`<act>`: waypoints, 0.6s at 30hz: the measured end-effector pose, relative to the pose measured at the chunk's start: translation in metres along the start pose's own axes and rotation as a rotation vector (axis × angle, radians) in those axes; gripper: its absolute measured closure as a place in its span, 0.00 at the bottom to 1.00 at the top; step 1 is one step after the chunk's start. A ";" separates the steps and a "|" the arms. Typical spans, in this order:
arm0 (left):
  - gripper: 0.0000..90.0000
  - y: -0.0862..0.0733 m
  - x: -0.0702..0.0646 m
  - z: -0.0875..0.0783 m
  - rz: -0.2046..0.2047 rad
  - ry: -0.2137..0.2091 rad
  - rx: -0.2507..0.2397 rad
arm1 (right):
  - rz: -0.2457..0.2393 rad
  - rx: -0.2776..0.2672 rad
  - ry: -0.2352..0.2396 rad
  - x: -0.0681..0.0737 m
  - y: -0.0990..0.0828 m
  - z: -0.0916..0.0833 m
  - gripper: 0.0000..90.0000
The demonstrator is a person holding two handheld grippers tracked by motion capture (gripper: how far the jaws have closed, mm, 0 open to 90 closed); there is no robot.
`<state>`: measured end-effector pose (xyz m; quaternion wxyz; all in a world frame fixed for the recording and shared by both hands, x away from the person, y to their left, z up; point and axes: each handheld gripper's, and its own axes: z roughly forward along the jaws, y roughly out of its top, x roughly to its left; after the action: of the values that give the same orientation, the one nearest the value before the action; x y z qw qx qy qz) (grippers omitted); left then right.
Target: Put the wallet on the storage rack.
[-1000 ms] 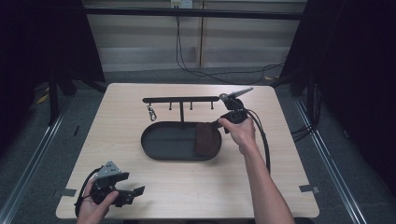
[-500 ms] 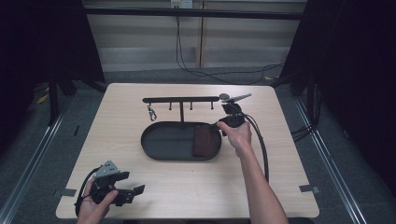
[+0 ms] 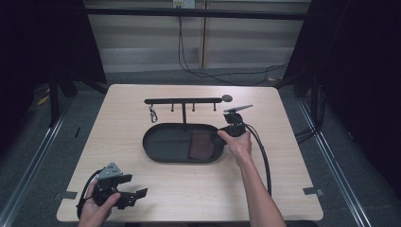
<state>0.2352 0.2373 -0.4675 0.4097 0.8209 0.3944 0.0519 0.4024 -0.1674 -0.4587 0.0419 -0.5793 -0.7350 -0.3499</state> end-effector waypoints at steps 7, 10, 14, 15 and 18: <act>0.18 0.001 0.001 0.000 0.003 -0.008 -0.006 | -0.015 -0.032 -0.002 -0.001 -0.003 -0.012 0.74; 0.18 0.001 0.001 -0.001 -0.005 -0.005 -0.015 | -0.028 -0.062 -0.006 -0.001 -0.004 -0.024 0.68; 0.18 0.001 0.001 -0.003 -0.004 0.017 -0.029 | -0.063 -0.109 -0.011 0.002 -0.009 -0.040 0.57; 0.19 0.001 0.002 -0.003 -0.005 0.020 -0.035 | -0.079 -0.121 -0.013 0.003 -0.010 -0.043 0.52; 0.19 0.002 0.004 -0.004 -0.018 0.024 -0.038 | -0.098 -0.154 0.000 0.006 -0.015 -0.051 0.44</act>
<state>0.2376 0.2421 -0.4650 0.4208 0.8088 0.4056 0.0656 0.3701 -0.1920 -0.4245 -0.0198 -0.5443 -0.7333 -0.4070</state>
